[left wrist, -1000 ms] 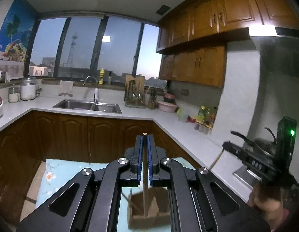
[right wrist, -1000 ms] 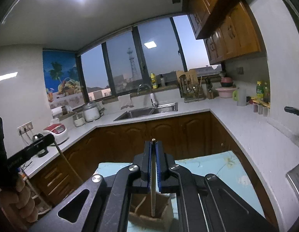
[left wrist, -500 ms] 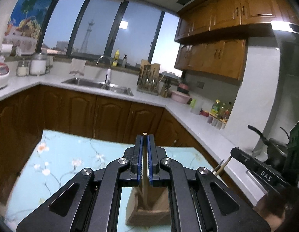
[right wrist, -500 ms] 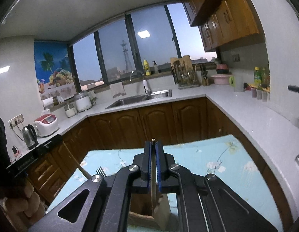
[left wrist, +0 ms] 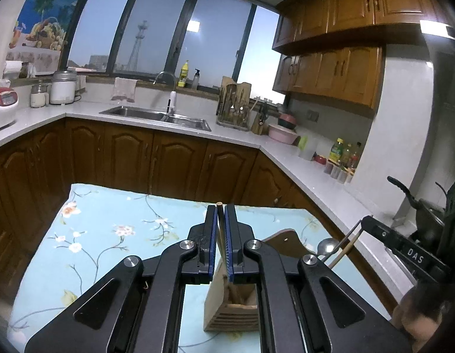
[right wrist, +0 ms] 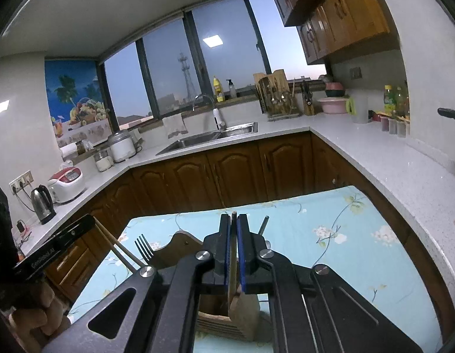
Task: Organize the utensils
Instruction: 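Lower the chopstick into the wooden holder and open the left tool while the right tool releases its chopstick, then move both open tools back over the remaining chopsticks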
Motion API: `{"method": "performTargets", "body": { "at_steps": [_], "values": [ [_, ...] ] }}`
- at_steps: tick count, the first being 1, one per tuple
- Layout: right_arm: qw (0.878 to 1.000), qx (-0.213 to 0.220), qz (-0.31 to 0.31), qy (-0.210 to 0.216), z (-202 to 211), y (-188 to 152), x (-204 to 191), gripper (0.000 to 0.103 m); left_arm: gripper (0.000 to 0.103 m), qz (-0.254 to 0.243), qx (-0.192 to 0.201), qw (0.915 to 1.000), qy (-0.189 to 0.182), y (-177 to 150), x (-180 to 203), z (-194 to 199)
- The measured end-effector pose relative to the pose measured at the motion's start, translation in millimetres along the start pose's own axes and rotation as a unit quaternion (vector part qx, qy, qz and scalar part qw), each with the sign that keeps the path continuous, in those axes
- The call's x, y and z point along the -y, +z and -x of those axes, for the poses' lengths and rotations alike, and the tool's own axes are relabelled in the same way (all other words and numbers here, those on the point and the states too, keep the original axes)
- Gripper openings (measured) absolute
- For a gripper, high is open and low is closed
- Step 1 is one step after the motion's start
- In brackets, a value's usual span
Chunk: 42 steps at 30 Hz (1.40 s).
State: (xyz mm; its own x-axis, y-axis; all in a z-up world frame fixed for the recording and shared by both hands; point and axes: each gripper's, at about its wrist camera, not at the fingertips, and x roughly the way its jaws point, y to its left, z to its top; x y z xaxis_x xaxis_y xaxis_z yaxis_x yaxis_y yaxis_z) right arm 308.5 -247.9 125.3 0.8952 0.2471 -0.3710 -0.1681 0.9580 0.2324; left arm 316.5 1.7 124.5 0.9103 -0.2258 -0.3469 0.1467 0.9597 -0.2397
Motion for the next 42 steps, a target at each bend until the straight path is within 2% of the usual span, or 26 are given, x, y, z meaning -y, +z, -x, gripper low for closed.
{"method": "performTargets", "body": {
  "at_steps": [7, 8, 10, 11, 12, 14, 15, 16, 18, 20, 22, 32, 42],
  "values": [
    [1.0, -0.007, -0.009, 0.006, 0, 3, 4, 0.011, 0.005, 0.005, -0.01, 0.9999, 0.002, 5, -1, 1],
    [1.0, -0.005, -0.009, 0.006, 2, 4, 4, 0.015, 0.005, 0.004, -0.009, 0.9999, 0.002, 5, 0, 3],
    [1.0, 0.002, -0.012, 0.011, 7, 5, 5, 0.032, 0.007, 0.004, -0.01, 0.9999, 0.005, 4, 0, 6],
    [1.0, 0.005, -0.014, 0.013, 9, 6, 5, 0.047, 0.008, 0.004, -0.01, 0.9999, 0.005, 4, 0, 8],
    [1.0, 0.016, -0.015, 0.016, 15, 7, 5, 0.049, 0.01, 0.004, -0.01, 0.9999, 0.005, 3, 0, 9],
    [0.999, 0.029, -0.015, 0.018, 24, 8, 5, 0.051, 0.021, 0.006, -0.01, 0.9999, 0.008, 2, 0, 12],
    [0.999, 0.033, -0.019, 0.018, 29, 9, 6, 0.058, 0.033, 0.008, -0.01, 0.9999, 0.009, 2, -1, 15],
    [0.999, 0.037, -0.023, 0.02, 34, 9, 8, 0.062, 0.051, 0.014, -0.01, 0.9998, 0.012, 0, -2, 20],
    [0.998, 0.046, -0.029, 0.023, 43, 9, 10, 0.086, 0.071, 0.02, -0.004, 0.9996, 0.017, -3, -3, 30],
    [0.997, 0.059, -0.035, 0.021, 55, 6, 14, 0.1, 0.079, 0.019, 0.002, 0.9996, 0.022, -7, -4, 41],
    [0.997, 0.068, -0.04, 0.02, 67, 2, 18, 0.101, 0.088, 0.021, -0.001, 0.9994, 0.027, -12, -5, 50],
    [0.997, 0.046, -0.068, 0.009, 110, -43, 38, 0.101, 0.092, 0.029, 0.0, 0.9991, 0.03, -49, -12, 110],
    [0.996, 0.009, -0.083, -0.014, 140, -94, 53, 0.101, 0.093, 0.048, -0.027, 0.9981, 0.027, -98, -18, 147]
  ]
}}
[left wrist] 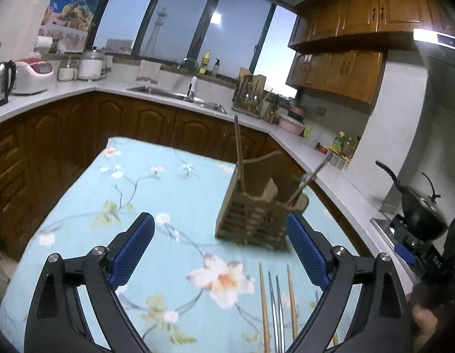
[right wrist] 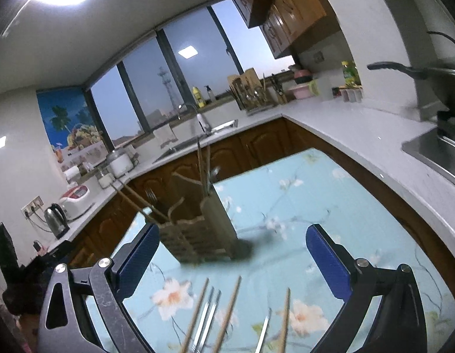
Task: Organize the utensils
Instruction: 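Move both open tools back over the remaining chopsticks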
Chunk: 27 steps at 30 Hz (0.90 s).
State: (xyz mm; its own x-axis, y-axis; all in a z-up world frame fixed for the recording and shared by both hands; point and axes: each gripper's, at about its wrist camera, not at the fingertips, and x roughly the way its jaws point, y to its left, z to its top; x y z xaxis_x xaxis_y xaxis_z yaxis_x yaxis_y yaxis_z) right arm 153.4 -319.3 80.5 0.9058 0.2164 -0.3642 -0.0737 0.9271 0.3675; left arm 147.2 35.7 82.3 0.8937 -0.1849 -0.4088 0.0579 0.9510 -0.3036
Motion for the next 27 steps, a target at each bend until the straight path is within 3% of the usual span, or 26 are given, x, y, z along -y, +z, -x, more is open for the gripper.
{"method": "performTargets", "body": {
  "at_steps": [16, 27],
  "values": [
    [0.997, -0.057, -0.003, -0.042, 19, -65, 22, 0.101, 0.093, -0.008, -0.085, 0.9964, 0.006, -73, 6, -1],
    [0.996, -0.079, 0.0, -0.048, 12, -79, 26, 0.101, 0.093, -0.018, -0.117, 0.9929, 0.005, -87, 17, -14]
  ]
}}
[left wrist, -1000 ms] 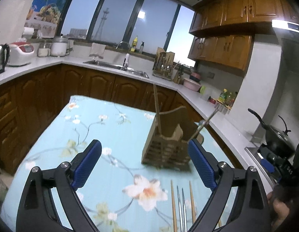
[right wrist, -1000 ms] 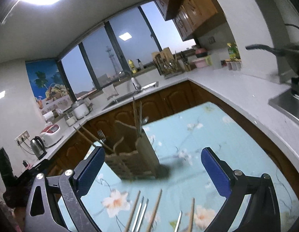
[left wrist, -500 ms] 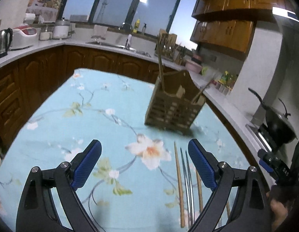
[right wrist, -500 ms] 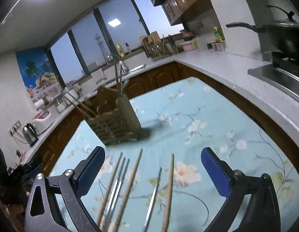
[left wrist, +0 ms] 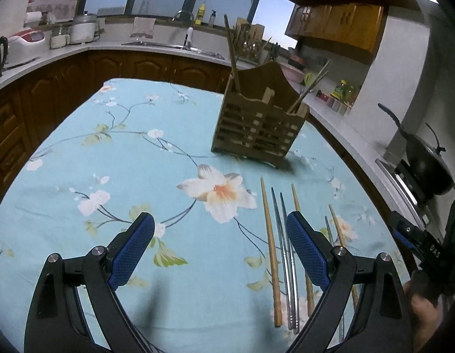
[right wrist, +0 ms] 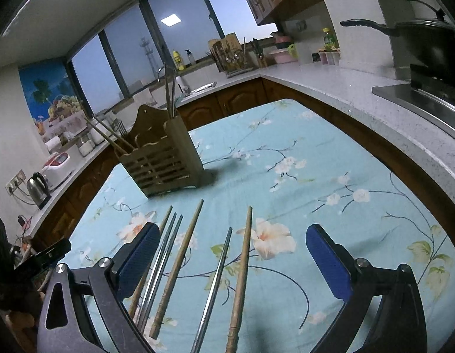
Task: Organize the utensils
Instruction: 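Move both open tools back over the remaining chopsticks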
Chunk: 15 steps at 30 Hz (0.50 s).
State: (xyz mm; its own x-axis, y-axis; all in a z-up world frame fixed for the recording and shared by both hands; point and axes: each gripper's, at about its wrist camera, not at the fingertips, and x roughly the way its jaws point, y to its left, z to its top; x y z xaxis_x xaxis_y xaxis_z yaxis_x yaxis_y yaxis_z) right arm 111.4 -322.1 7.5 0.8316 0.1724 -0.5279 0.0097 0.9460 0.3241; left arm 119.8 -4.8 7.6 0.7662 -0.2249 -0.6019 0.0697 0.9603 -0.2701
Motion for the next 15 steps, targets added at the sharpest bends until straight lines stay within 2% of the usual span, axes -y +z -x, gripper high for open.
{"method": "performTargets", "body": {
  "at_steps": [13, 15],
  "values": [
    [0.999, -0.026, 0.021, -0.007, -20, -4, -3, 0.099, 0.093, -0.009, -0.034, 0.9994, -0.006, -1, 7, -25],
    [0.999, -0.03, 0.024, -0.009, -23, -4, -5, 0.096, 0.093, -0.013, -0.039, 0.9991, -0.007, 1, 8, -29]
  ]
}}
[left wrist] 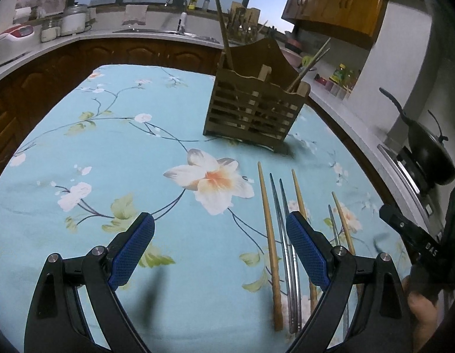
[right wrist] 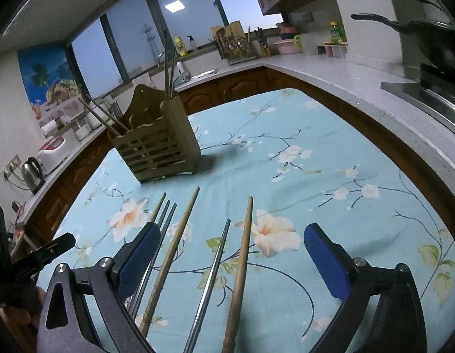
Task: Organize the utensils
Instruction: 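Move both open tools back over the remaining chopsticks, then grasp a wooden chopstick with the left tool while the right tool grasps another wooden chopstick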
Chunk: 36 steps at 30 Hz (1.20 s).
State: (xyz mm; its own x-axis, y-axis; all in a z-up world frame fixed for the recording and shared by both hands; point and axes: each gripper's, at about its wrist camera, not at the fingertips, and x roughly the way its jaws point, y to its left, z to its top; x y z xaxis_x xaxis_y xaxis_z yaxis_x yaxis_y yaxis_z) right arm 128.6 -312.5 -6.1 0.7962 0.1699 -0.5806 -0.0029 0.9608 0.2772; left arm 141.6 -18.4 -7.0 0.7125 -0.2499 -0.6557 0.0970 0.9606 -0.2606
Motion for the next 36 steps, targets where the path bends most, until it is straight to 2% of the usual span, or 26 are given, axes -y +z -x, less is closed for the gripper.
{"method": "performTargets", "body": {
  "at_steps": [6, 8, 13, 15, 17, 19, 26, 30, 36],
  "values": [
    [1.0, -0.021, 0.0, 0.0, -16, 5, -2, 0.079, 0.092, -0.014, -0.019, 0.9997, 0.002, 9, 5, -15],
    [0.999, -0.031, 0.008, -0.006, -24, 6, -4, 0.075, 0.089, -0.019, -0.027, 0.9995, 0.0, 12, 7, -21],
    [0.998, -0.058, 0.011, -0.011, -45, 10, -4, 0.056, 0.069, -0.037, -0.059, 0.9975, -0.008, 22, 17, -43],
    [0.997, -0.068, 0.013, -0.015, -52, 12, -4, 0.048, 0.067, -0.047, -0.07, 0.9964, -0.013, 28, 24, -54],
    [0.997, -0.078, 0.013, -0.019, -59, 13, -2, 0.045, 0.065, -0.057, -0.081, 0.995, -0.012, 34, 30, -66],
    [0.996, -0.085, 0.014, -0.021, -65, 14, 0, 0.041, 0.058, -0.066, -0.094, 0.9933, -0.012, 38, 37, -78],
    [0.994, -0.104, 0.018, -0.031, -82, 19, 4, 0.032, 0.043, -0.099, -0.127, 0.9869, -0.011, 45, 55, -116],
    [0.992, -0.12, 0.023, -0.039, -95, 18, 7, 0.023, 0.026, -0.11, -0.147, 0.9828, -0.015, 43, 59, -134],
    [0.99, -0.122, 0.049, -0.058, -107, 21, 1, 0.014, 0.012, -0.141, -0.133, 0.981, -0.004, 45, 69, -142]
  ]
}}
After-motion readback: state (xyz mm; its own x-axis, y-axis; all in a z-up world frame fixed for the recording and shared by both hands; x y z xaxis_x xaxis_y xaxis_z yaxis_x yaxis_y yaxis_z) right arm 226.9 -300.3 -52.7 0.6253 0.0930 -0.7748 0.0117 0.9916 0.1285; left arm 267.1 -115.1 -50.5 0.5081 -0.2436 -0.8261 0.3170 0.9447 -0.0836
